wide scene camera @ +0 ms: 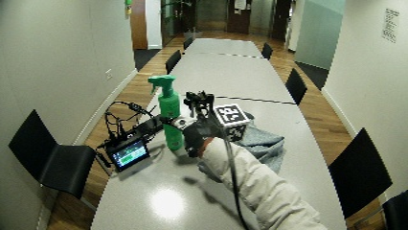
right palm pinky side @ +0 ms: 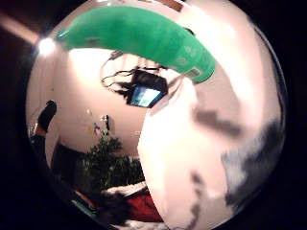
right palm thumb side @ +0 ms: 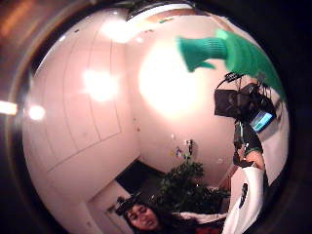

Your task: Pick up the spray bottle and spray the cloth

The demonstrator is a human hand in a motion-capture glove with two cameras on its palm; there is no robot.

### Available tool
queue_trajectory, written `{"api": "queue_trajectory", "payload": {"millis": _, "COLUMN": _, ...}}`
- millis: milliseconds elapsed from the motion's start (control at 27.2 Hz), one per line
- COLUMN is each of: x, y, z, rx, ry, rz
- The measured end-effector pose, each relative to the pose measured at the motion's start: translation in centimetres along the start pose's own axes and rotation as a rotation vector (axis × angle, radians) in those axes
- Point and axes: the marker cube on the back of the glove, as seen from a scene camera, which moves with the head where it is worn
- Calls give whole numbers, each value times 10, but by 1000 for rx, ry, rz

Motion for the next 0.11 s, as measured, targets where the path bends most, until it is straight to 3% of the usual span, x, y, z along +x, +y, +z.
{"api": "queue_trajectory", "payload": {"millis": 110, "x": -37, "y": 40, "z": -12, "rx": -34, "ry": -17, "rz": -57}}
